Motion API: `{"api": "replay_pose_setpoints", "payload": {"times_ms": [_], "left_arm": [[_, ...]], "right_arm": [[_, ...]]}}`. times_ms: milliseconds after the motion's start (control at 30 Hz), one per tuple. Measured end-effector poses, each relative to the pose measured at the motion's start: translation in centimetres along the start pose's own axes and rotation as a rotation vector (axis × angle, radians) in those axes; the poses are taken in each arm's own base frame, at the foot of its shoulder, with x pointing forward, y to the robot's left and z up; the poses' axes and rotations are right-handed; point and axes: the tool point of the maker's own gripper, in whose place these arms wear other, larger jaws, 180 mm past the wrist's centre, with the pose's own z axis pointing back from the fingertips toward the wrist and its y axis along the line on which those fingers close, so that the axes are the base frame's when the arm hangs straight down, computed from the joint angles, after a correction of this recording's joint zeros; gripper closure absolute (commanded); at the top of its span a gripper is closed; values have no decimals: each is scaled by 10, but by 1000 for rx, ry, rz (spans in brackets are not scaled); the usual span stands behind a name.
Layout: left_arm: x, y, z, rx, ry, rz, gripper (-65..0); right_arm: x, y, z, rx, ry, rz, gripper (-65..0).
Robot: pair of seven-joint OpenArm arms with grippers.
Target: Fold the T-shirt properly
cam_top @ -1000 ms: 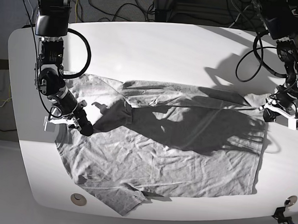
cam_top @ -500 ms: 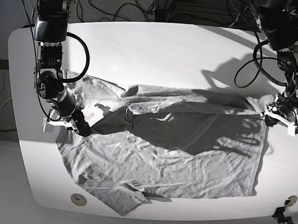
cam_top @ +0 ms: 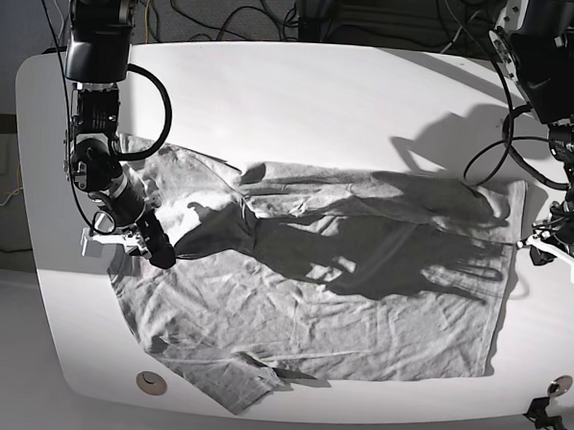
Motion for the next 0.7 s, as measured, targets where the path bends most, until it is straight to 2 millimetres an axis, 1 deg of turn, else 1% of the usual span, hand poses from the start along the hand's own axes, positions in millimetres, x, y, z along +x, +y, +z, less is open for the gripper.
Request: {"api": "replay_pose_setpoints", "payload": {"times_ms": [67,100,167,200,267,333,400,433,500,533,567,633,700], "left_arm": [[6,7,3,16,-15,-14,-53],[12,12,5,25,-34,-23,-53],[19,19,10,36,-55,-45,-53],[20,18,12,23,-52,-86,-53],[17,10,17,-15,-33,-211,-53],[9,-6,25,-61,-16,-338,-53],[7,-21,34,-109,-73,-406,-53],[4,-24,38,-115,-90,-433,-53],[-11,-14,42,-74,-58,-502,-53],[-19,-8,42,-58,-32,-530,-53],[-25,-7,43,-60,-17,-555,-53],[-32,-14,42,-83,-25,-561,-53],[-43,-24,42,-129,-28,-577,-52]], "right_arm": [[6,-3,3,-12,-6,18,-436],[10,-2,4,-13,-12,25,-464],[11,7,8,1,12,60,-469],[12,13,11,11,31,85,-464],[23,22,21,0,14,198,-460],[29,22,35,-46,6,352,-460],[22,14,50,-112,21,504,-460],[15,6,56,-153,45,572,-460],[1,-9,68,-229,108,689,-460],[-2,-15,73,-259,118,739,-460],[-2,-22,76,-288,120,774,-460],[-5,-39,83,-348,148,854,-460],[-7,-48,88,-371,180,936,-460]]}}
